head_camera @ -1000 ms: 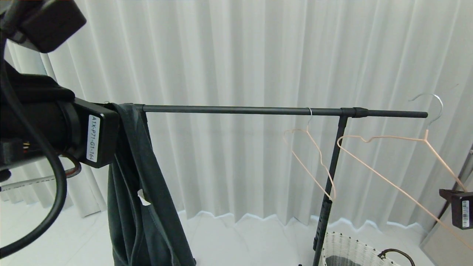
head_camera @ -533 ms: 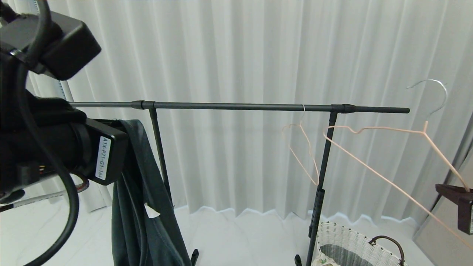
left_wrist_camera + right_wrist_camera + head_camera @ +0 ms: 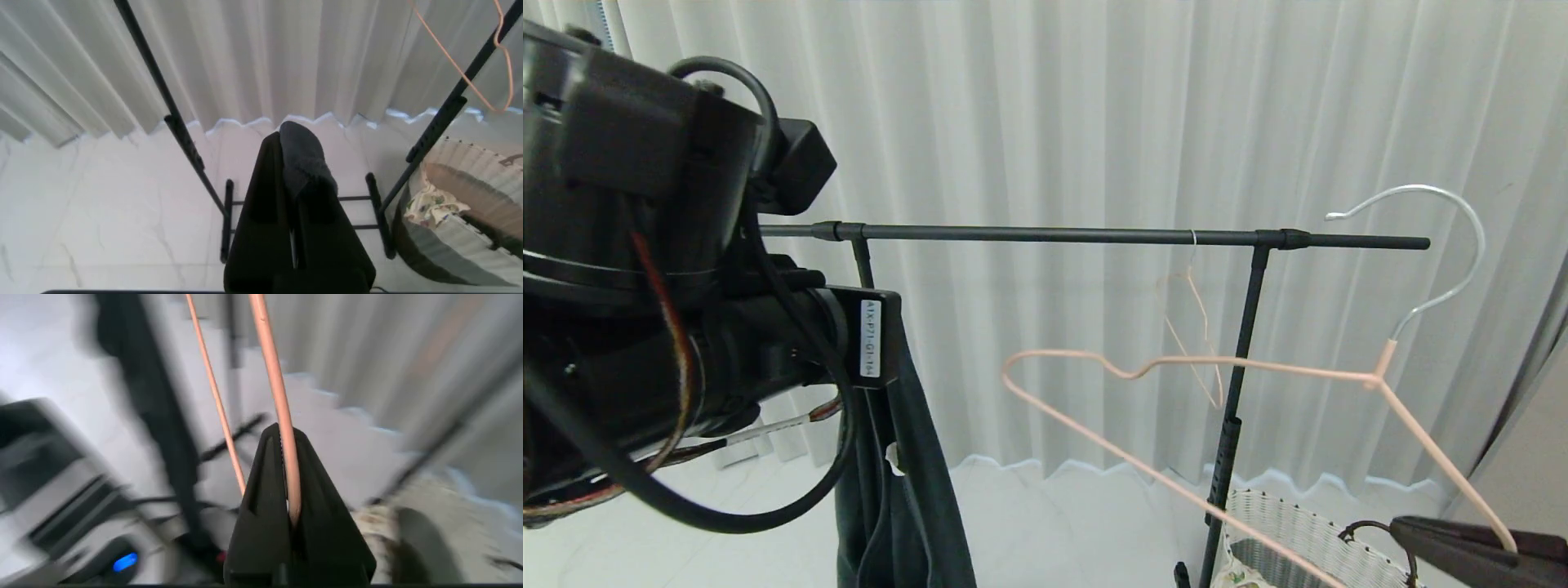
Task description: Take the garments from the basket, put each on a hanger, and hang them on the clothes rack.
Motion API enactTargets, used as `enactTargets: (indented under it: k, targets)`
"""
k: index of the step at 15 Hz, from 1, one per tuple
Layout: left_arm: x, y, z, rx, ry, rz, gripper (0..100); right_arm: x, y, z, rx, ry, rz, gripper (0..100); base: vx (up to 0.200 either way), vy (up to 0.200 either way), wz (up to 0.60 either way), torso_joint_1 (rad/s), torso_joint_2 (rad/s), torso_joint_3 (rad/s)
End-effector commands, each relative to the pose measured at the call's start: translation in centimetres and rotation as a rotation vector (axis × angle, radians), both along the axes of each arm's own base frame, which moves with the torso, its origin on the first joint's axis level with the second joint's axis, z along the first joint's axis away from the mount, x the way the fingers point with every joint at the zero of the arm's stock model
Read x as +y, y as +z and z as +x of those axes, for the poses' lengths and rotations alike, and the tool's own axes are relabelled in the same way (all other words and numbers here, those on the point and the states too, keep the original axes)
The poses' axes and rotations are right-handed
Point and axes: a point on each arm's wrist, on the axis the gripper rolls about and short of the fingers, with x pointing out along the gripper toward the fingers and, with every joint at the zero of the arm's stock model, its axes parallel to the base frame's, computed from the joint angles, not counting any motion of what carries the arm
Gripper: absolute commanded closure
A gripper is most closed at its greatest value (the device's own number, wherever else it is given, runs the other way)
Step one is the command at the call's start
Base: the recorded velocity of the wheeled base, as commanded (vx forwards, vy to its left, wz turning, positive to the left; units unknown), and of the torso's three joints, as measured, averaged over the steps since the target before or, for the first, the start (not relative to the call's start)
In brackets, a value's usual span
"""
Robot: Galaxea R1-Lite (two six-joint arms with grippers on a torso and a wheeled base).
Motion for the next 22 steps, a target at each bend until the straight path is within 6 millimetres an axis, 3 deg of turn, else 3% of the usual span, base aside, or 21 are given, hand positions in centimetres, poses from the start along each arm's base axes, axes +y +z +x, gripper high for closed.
enactTargets:
  k: [1,7,13,19,22]
  targets:
    - [-0.9,-0.8,0.9,0.029,0.006,0.013,100,1.1,0.0,-0.8,0.030,0.097,0.024,100,0.000,0.000,0.00,0.000,0.00,0.000]
    - [-1.1,-1.1,1.8,0.033,0.089,-0.050,100,2.4,-0.3,-0.5,0.061,0.126,0.029,100,0.000,0.000,0.00,0.000,0.00,0.000]
    - [-1.2,-0.9,2.0,0.026,0.096,-0.061,100,5.4,-0.9,0.8,0.066,0.110,0.039,100,0.000,0.000,0.00,0.000,0.00,0.000]
    - [-1.1,-1.0,2.1,0.012,0.126,-0.043,100,5.3,-0.7,1.7,0.055,0.045,0.047,100,0.000,0.000,0.00,0.000,0.00,0.000]
    - [-1.4,-1.1,2.3,0.013,0.133,-0.033,100,6.5,-0.8,2.3,0.037,0.027,0.065,100,0.000,0.000,0.00,0.000,0.00,0.000]
